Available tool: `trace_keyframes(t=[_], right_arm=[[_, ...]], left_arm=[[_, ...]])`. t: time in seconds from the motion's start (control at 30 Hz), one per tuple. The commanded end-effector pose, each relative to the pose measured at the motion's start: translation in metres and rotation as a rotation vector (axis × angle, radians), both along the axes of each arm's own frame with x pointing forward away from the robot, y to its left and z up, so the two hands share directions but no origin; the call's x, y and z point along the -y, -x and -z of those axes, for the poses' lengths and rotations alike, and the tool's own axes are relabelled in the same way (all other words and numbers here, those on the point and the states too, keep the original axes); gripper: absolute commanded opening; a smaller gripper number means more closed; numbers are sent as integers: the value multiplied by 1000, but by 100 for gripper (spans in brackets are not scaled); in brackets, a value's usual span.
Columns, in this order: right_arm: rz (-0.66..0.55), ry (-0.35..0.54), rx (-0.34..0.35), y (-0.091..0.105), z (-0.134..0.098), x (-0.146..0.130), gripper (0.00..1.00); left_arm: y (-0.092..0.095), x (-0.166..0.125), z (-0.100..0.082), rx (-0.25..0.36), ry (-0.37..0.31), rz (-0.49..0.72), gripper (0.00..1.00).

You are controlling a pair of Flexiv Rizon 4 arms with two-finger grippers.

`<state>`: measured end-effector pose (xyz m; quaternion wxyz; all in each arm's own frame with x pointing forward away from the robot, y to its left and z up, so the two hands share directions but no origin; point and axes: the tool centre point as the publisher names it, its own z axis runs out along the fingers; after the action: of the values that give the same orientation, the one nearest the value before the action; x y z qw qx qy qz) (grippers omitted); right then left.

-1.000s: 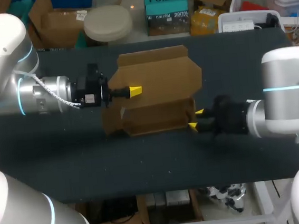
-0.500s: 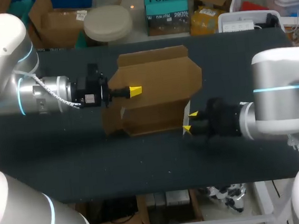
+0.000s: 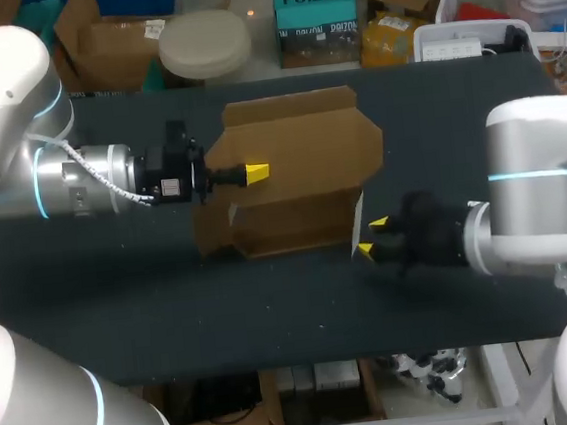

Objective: Assemble the packaging by folding the flat box into shape, placing the metal phone stand inside, and closing the box properly

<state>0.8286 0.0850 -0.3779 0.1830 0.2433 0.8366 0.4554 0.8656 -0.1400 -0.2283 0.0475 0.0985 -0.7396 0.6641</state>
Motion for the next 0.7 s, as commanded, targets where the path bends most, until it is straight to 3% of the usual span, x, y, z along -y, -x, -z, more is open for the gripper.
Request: trace_keyframes(t=[0.03,0.57,0.7], right_arm=[[14,-11,19,8,0,9,49],[-132,-21,30,0,-9,39,56],[-171,-24,32,-5,-14,44,73]], left_arm=[[-1,1,2,-1,-3,0,0],[-1,1,2,-1,-3,0,0],[-1,1,2,-1,-3,0,0]])
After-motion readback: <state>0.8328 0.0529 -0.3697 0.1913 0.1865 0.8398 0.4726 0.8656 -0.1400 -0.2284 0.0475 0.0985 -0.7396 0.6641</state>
